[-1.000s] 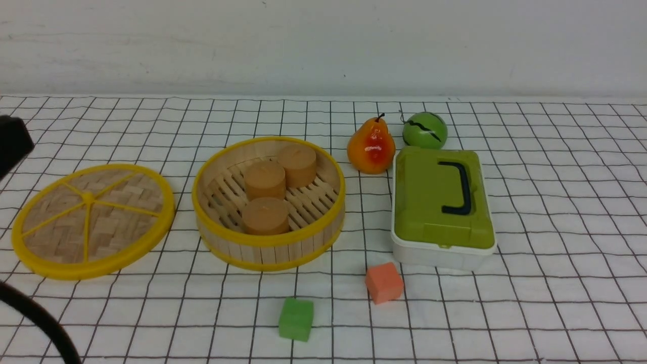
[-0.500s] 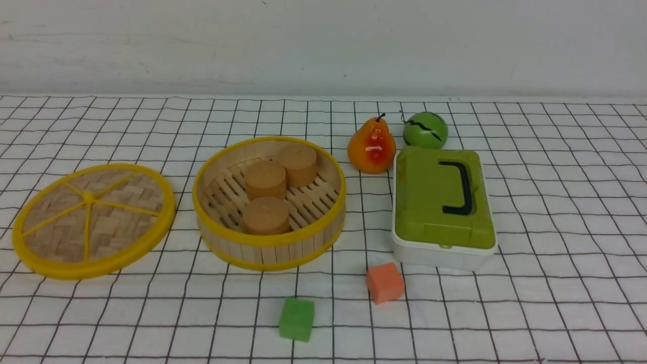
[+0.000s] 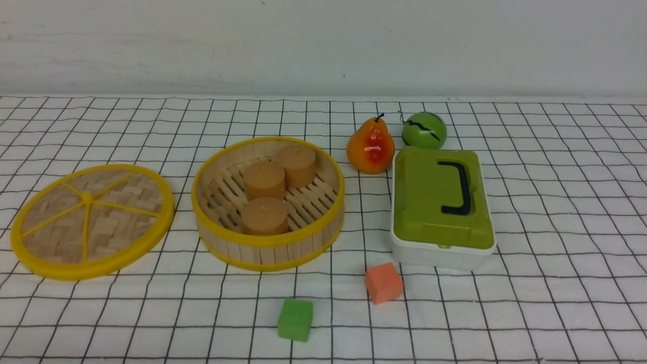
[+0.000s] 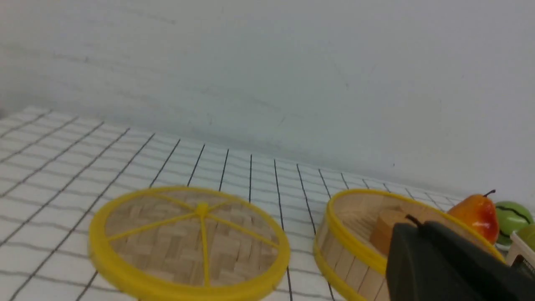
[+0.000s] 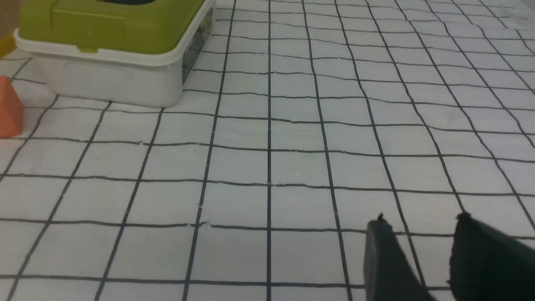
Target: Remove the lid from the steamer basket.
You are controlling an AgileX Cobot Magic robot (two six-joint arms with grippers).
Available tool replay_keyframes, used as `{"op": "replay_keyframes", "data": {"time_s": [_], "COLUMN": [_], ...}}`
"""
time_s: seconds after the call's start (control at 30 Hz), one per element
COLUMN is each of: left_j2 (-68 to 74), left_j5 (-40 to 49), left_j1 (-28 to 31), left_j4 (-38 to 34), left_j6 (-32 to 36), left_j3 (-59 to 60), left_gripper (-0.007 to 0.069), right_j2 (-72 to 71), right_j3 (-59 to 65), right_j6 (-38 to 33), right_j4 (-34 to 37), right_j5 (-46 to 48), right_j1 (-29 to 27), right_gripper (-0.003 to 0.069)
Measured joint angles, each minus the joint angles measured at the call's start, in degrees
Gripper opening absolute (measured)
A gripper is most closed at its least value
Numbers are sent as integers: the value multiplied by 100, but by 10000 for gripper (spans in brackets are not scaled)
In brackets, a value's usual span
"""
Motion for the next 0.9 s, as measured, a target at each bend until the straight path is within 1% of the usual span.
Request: {"op": "replay_keyframes", "data": {"time_s": [0.07, 0.1, 0.17, 0.27, 0.37, 0.4, 0.77, 0.9], "left_j2": [-337, -388, -421, -421, -421, -421, -421, -421], "left_j5": [791, 1094, 1495, 1924, 2232, 2445, 2611, 2627], "left_j1": [6, -30, -122, -240, -295, -311, -315, -315], "left_j4": [868, 1042, 1168, 1041, 777, 598, 466, 461], "left_j6": [-925, -1092, -1184, -1000, -745, -557, 138, 215], "left_j3": [10, 16, 18, 18, 18, 18, 18, 18], "left_gripper": [-13, -13, -13, -13, -13, -13, -13, -13], "right_j2": [0, 0, 0, 0, 0, 0, 0, 0], "right_j3": [0, 0, 0, 0, 0, 0, 0, 0], "right_j6": [0, 0, 0, 0, 0, 0, 0, 0], "right_j4": [0, 0, 0, 0, 0, 0, 0, 0], "right_j5": [0, 0, 0, 0, 0, 0, 0, 0], "right_j1": [0, 0, 0, 0, 0, 0, 0, 0], "right_gripper": [239, 239, 239, 239, 239, 239, 239, 239]}}
